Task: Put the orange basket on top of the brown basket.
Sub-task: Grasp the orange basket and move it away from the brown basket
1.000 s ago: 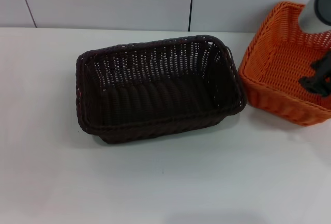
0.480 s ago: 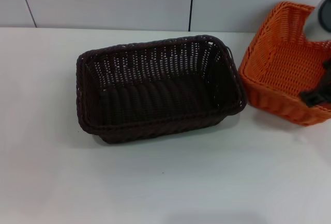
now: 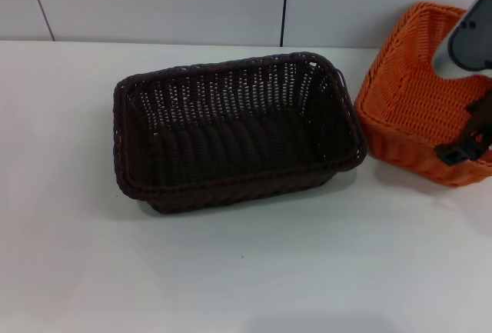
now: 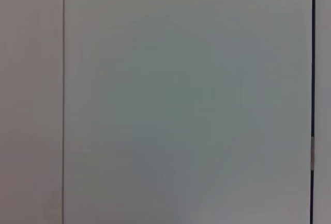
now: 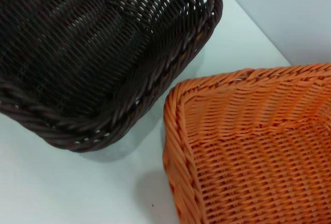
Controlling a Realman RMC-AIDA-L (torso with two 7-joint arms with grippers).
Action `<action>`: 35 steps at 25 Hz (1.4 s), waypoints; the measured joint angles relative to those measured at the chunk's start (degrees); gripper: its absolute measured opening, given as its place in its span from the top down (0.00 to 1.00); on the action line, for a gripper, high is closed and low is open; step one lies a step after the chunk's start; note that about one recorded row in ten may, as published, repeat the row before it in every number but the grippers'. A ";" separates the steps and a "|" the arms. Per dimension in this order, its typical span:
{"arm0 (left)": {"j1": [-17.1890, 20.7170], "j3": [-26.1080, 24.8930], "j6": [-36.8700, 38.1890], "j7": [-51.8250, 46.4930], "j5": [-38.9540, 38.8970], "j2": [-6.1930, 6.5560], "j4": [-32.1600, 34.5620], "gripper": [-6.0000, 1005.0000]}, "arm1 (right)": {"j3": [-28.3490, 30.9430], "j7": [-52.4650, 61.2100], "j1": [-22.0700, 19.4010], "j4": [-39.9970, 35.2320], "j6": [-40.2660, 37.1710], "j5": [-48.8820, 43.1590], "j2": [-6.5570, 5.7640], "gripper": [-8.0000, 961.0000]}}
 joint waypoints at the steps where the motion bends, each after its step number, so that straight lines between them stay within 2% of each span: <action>1: 0.02 0.02 0.00 0.00 0.02 -0.01 -0.01 0.26 | 0.00 0.00 0.00 0.00 0.00 0.00 0.00 0.21; 6: 0.04 0.07 0.00 0.00 0.04 -0.03 -0.04 0.26 | -1.29 -0.03 1.34 -7.87 -4.47 0.00 0.03 0.22; 9: 0.08 0.53 0.00 -1.13 0.20 -0.03 -0.05 0.26 | -2.30 0.13 1.81 -12.33 -7.65 0.00 0.68 0.23; 19: 0.20 0.60 0.03 -2.27 -0.03 0.16 -0.29 0.26 | -5.19 2.97 2.30 -14.71 -11.17 0.01 0.72 0.26; 24: -0.27 0.69 0.02 -2.29 -0.02 0.11 0.14 0.26 | -5.18 3.32 3.32 -14.83 -11.46 0.00 0.56 0.51; 35: 0.19 1.34 1.42 -5.83 0.44 0.17 0.21 0.26 | -3.32 3.34 3.68 -13.09 -9.16 0.00 0.29 0.73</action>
